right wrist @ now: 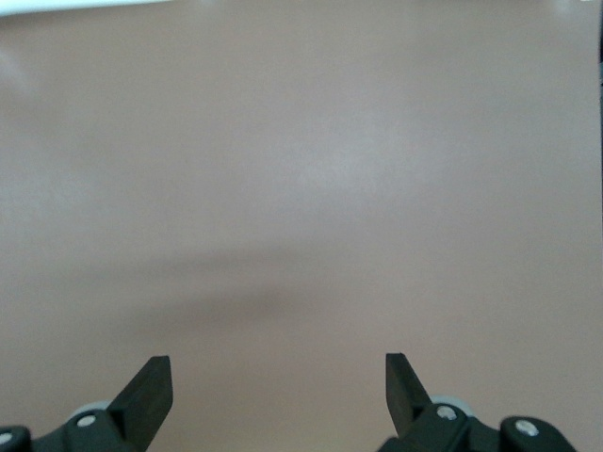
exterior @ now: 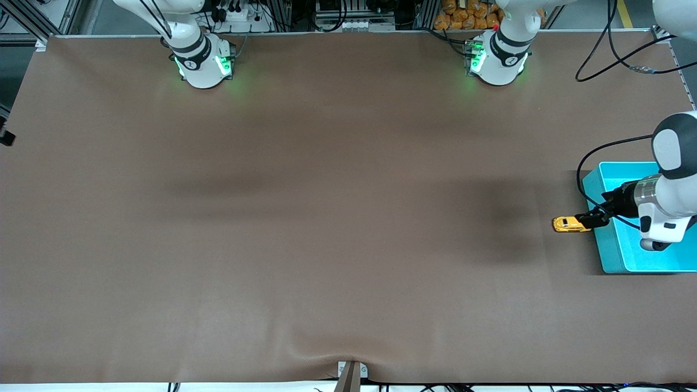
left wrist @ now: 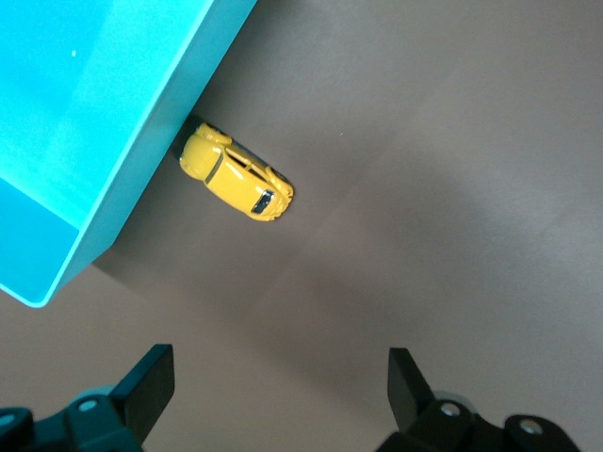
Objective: Wind and store yellow beetle car
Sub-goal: 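Lower the left gripper to the car while the right gripper withdraws, then close the left gripper on the yellow car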
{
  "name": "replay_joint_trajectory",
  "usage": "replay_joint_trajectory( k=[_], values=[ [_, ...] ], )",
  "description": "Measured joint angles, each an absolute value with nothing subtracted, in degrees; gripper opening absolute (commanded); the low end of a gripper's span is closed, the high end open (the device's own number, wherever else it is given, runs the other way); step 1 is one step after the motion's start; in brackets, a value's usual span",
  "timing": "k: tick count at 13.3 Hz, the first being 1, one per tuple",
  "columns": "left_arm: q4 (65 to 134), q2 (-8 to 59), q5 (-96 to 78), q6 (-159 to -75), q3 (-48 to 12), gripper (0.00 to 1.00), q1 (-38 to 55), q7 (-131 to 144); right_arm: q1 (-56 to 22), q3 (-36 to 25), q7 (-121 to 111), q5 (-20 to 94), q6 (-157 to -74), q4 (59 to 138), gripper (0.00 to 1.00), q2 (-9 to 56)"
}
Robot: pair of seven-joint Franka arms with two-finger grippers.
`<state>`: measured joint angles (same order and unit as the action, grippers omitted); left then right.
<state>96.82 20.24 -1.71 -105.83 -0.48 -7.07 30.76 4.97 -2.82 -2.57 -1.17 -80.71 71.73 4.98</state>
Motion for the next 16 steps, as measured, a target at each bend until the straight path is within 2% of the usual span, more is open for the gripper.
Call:
replay_joint_trajectory(
  k=[6, 11, 16],
  values=[
    [102.50, 20.26, -1.73, -112.66, -0.48, 1.00, -7.07, 43.61, 4.80, -2.52, -0.77, -0.86, -80.91, 72.78, 1.00, 3.21],
    [107.99, 20.30, -1.73, -119.66, -0.42, 1.00, -7.08, 52.77, 4.79, -2.51, -0.61, -0.78, -86.04, 83.83, 1.00, -3.91],
    [110.59, 21.35, -1.73, -125.57, -0.03, 1.00, -7.44, 64.42, 3.09, -2.02, -0.61, -0.66, -86.15, 86.41, 1.00, -5.10]
  ],
)
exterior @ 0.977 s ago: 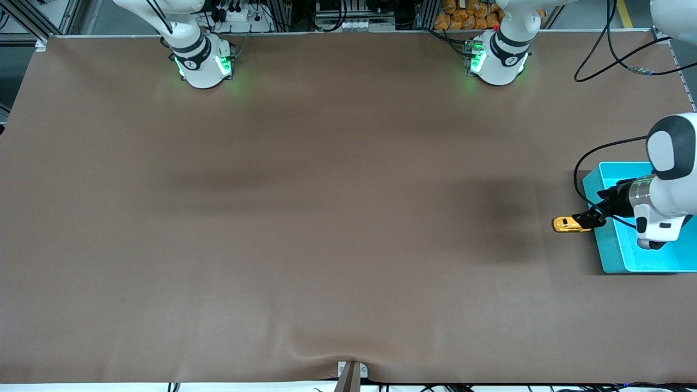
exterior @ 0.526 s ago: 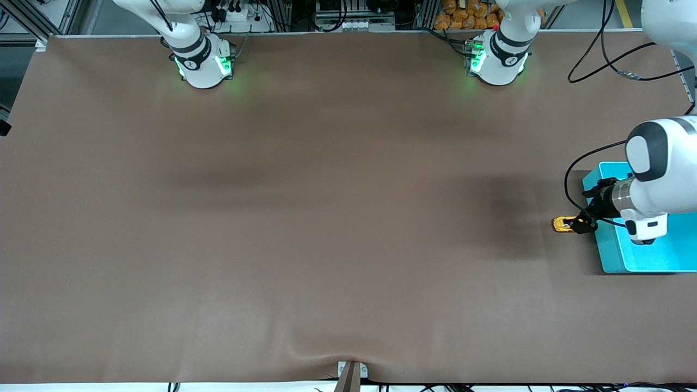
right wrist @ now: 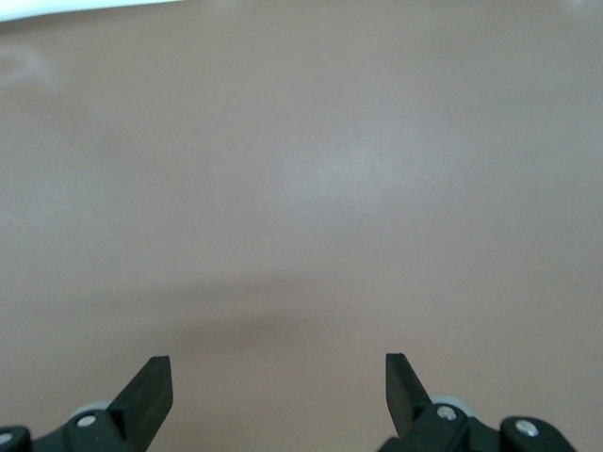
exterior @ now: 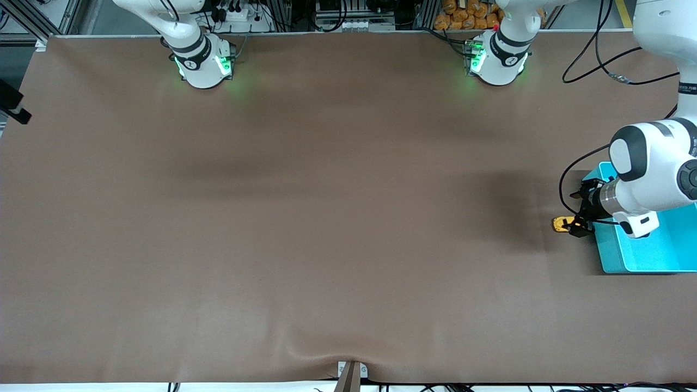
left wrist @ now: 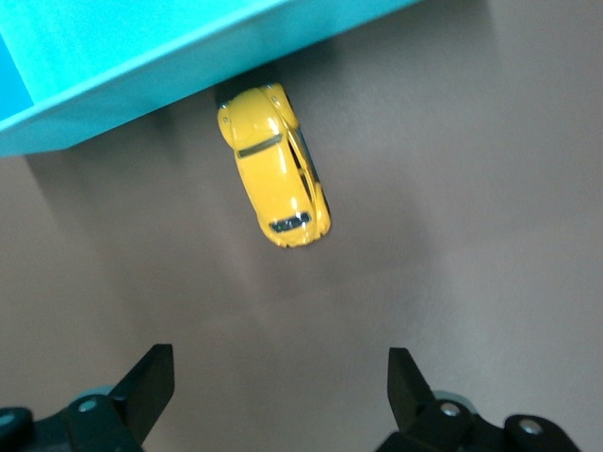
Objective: Wind and store yellow beetle car
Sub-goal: 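Close the left gripper on the yellow car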
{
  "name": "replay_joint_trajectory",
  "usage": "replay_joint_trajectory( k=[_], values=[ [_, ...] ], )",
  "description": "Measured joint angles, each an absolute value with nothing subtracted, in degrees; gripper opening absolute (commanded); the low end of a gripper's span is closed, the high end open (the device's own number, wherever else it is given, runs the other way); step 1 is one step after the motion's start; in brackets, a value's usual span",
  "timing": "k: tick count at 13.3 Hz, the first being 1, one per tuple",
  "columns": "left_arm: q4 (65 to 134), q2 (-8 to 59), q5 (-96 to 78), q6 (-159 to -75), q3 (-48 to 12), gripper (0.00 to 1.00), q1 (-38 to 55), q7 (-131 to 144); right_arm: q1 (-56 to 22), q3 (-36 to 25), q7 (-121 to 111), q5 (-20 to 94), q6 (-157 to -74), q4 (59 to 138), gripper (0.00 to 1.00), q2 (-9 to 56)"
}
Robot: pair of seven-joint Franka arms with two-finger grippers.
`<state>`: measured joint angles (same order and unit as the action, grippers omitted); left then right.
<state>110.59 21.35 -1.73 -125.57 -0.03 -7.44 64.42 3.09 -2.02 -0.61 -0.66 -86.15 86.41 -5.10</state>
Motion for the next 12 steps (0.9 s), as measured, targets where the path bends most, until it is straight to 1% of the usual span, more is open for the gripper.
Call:
replay_joint_trajectory(
  k=[6, 12],
  values=[
    [112.39, 23.58, -0.30, -131.75, 0.30, 1.00, -9.38, 72.31, 1.37, -2.03, -0.48, -0.67, -86.91, 90.37, 1.00, -3.81],
    [120.72, 23.97, 1.20, -144.64, 0.37, 1.00, -11.56, 73.15, 1.32, -2.03, -0.50, -0.68, -86.08, 90.69, 1.00, -3.19]
  ],
)
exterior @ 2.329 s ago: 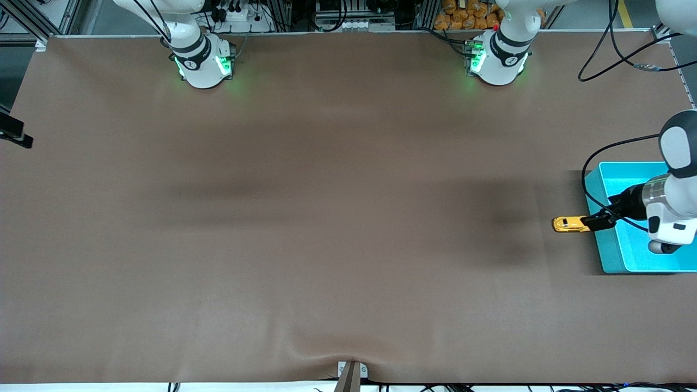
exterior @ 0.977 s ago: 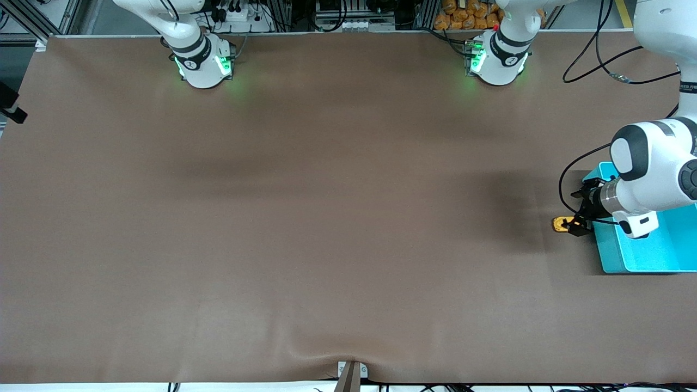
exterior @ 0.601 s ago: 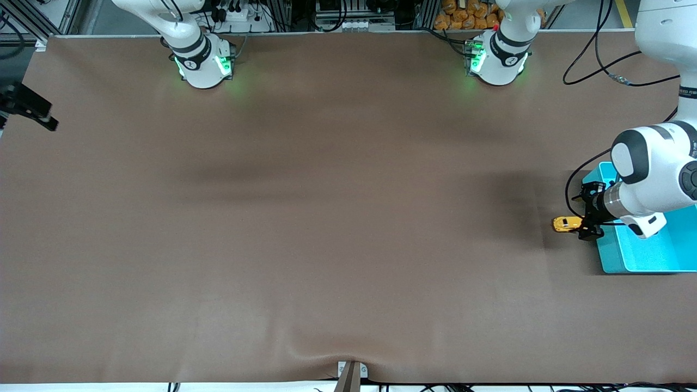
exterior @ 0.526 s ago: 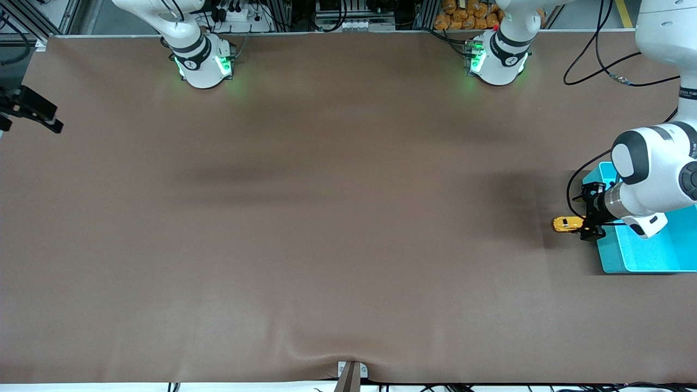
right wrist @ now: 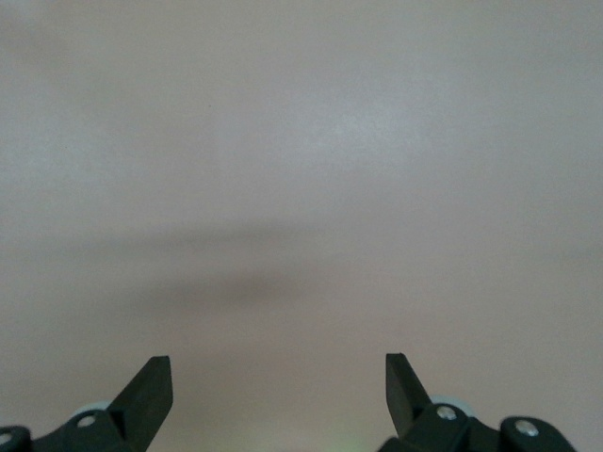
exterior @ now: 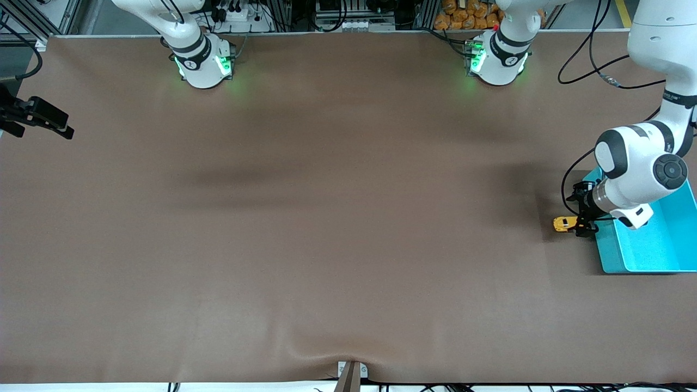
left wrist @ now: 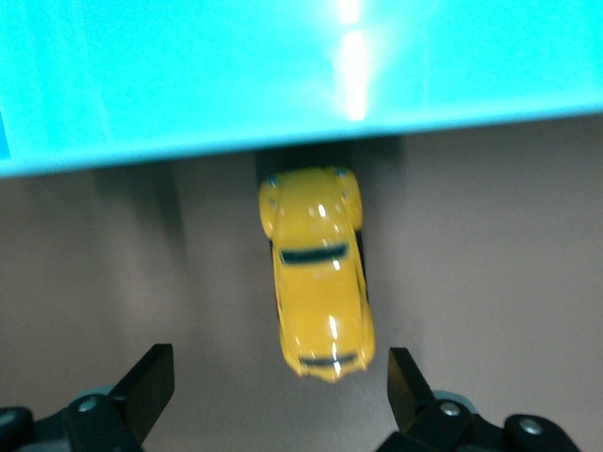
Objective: Wind and store yellow beetle car
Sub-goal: 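Close the left gripper on the yellow car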
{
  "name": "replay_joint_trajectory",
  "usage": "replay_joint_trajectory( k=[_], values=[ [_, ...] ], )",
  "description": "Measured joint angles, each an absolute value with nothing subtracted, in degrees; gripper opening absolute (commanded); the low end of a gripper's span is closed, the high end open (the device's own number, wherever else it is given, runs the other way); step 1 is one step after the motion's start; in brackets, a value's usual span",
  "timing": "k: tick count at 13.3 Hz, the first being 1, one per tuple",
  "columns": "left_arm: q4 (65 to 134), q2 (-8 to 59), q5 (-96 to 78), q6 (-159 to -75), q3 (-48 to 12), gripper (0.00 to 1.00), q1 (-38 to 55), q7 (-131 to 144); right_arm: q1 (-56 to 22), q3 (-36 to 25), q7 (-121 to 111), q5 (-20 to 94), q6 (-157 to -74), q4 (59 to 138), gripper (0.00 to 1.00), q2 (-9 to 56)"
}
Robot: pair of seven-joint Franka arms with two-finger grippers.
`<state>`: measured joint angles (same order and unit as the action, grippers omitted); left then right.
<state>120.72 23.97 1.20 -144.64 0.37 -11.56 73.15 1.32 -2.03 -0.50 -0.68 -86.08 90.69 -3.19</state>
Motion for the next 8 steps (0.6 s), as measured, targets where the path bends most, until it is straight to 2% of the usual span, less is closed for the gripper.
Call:
replay_joint_trajectory(
  k=[8],
  values=[
    [122.15, 26.68, 1.26, -151.86, 0.37, 1.00, -13.02, 73.15, 1.33, -2.27, -0.50, -0.73, -85.92, 90.67, 1.00, -3.19]
  ],
)
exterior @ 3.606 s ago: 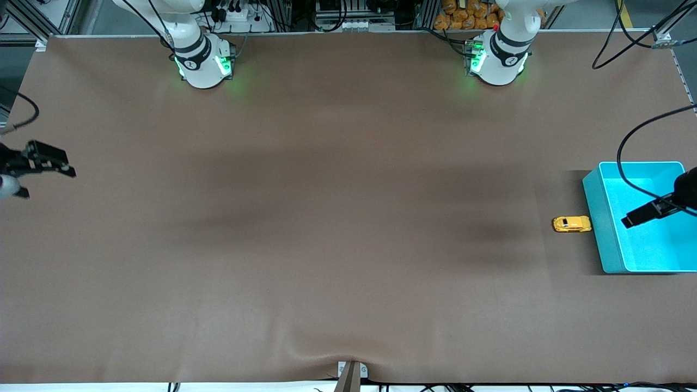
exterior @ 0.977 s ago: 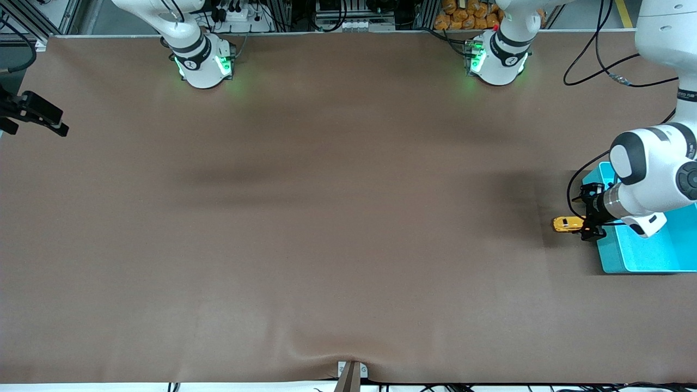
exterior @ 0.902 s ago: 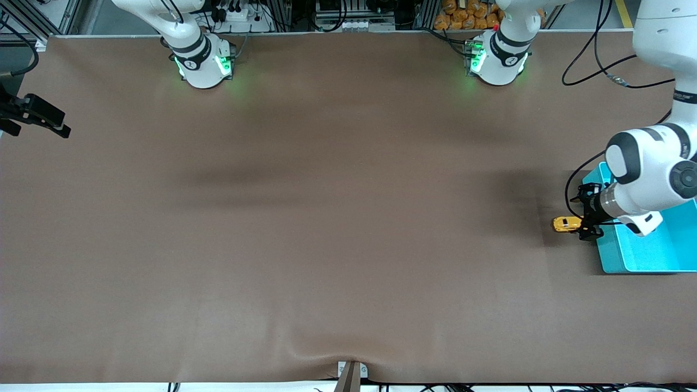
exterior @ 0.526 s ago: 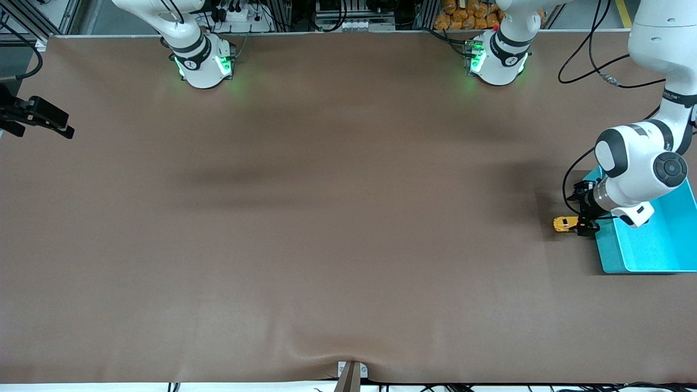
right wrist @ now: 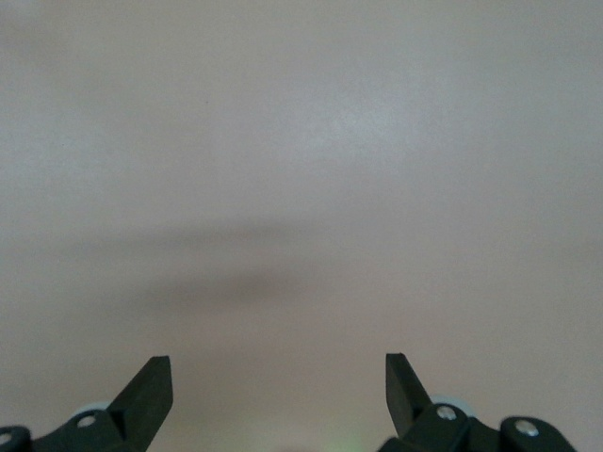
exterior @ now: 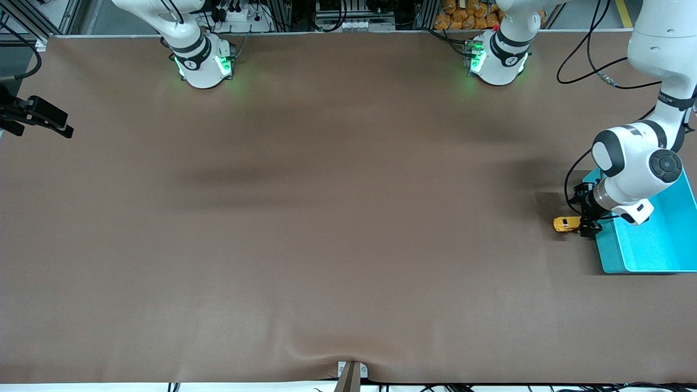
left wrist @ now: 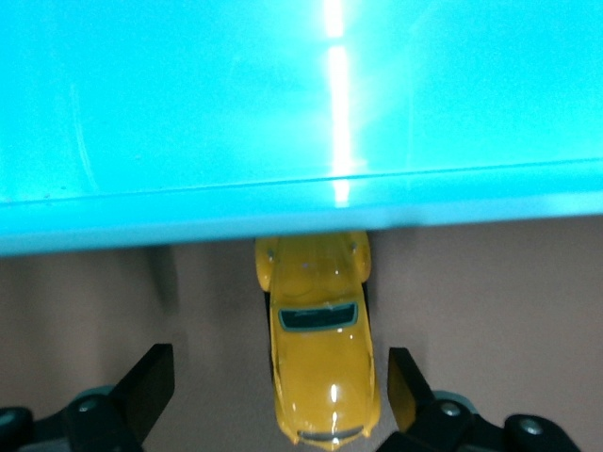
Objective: Wind and store yellow beetle car
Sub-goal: 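Close the left gripper on the yellow car, then lift the car with the left gripper over the cyan bin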
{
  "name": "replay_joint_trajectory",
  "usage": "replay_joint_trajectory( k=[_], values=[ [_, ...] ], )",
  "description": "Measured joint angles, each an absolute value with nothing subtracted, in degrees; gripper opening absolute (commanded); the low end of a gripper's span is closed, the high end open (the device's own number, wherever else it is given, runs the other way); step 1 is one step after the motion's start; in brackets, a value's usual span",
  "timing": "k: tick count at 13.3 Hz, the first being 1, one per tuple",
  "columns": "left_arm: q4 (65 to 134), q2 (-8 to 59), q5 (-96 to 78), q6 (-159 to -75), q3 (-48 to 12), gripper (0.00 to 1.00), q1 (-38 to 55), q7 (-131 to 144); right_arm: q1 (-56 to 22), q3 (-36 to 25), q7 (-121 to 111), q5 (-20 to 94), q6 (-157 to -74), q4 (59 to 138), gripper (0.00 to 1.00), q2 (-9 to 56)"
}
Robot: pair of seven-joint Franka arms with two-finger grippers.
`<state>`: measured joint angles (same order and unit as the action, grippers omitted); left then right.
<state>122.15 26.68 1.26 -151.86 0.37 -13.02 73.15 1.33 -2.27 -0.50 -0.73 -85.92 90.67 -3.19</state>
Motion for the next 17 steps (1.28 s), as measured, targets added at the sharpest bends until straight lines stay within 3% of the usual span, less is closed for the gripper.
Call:
replay_joint_trajectory(
  k=[1, 2, 3, 11, 17],
  values=[
    [122.15, 27.16, 1.26, -152.57, 0.37, 1.00, -13.08, 73.15, 1.33, -2.27, -0.50, -0.73, -85.92, 90.67, 1.00, -3.19],
    [122.15, 27.59, 1.26, -153.28, 0.37, 0.40, -13.11, 73.15, 1.33, -2.27, -0.50, -0.73, -85.92, 90.67, 1.00, -3.19],
    [122.15, 27.92, 1.26, -154.14, 0.37, 0.00, -13.13, 73.15, 1.33, -2.28, -0.50, -0.74, -85.93, 90.67, 1.00, -3.19],
    [121.28, 27.73, 1.30, -155.71, -0.01, 0.00, -13.10, 73.11, 1.35, -2.59, -0.50, -0.84, -86.14, 90.67, 1.00, -3.16],
    [120.03, 21.51, 1.57, -150.51, -0.77, 0.00, -8.72, 73.05, 1.37, -2.66, -0.50, -0.85, -86.44, 90.67, 1.00, -3.16]
  ],
)
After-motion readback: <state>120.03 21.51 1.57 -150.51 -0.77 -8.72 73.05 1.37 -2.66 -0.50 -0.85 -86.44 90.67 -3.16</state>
